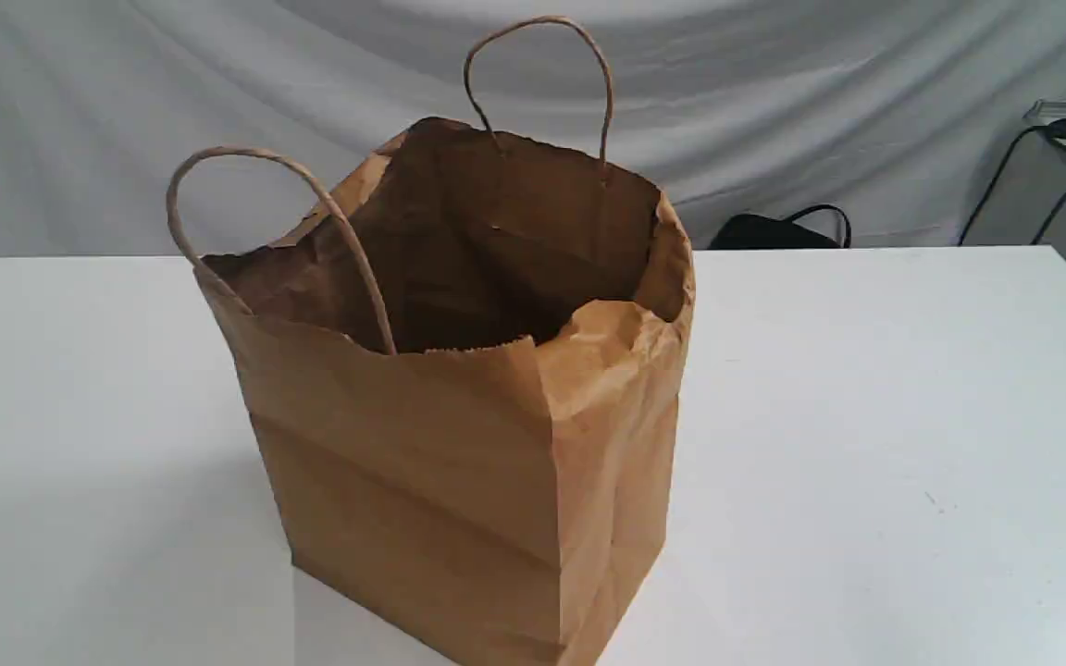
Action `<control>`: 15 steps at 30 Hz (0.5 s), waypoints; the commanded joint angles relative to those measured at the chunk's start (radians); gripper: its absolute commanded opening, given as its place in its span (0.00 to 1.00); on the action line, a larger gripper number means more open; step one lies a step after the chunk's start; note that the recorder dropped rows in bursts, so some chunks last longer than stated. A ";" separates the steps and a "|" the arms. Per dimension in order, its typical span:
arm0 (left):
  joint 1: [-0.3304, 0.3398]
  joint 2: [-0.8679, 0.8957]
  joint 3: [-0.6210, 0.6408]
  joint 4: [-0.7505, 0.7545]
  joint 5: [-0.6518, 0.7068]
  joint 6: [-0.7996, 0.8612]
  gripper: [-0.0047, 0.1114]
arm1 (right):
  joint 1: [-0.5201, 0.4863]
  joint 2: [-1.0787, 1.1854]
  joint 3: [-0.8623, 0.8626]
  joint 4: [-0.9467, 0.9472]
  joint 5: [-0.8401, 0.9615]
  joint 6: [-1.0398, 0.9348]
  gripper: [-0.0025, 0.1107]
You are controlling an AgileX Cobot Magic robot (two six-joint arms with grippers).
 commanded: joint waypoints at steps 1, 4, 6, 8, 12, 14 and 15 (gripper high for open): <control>0.075 -0.014 0.105 -0.026 -0.091 0.006 0.04 | -0.007 -0.007 0.004 0.003 0.001 0.006 0.02; 0.117 -0.049 0.167 -0.022 -0.089 0.056 0.04 | -0.007 -0.007 0.004 0.003 0.001 0.006 0.02; 0.141 -0.082 0.202 -0.022 -0.087 0.096 0.04 | -0.007 -0.007 0.004 0.003 0.001 0.006 0.02; 0.165 -0.120 0.239 -0.022 -0.087 0.122 0.04 | -0.007 -0.007 0.004 0.003 0.001 0.006 0.02; 0.191 -0.170 0.303 0.017 -0.087 0.122 0.04 | -0.007 -0.007 0.004 0.003 0.001 0.006 0.02; 0.193 -0.185 0.333 0.032 -0.087 0.122 0.04 | -0.007 -0.007 0.004 0.003 0.001 0.006 0.02; 0.193 -0.190 0.350 0.039 -0.087 0.122 0.04 | -0.007 -0.007 0.004 0.003 0.001 0.006 0.02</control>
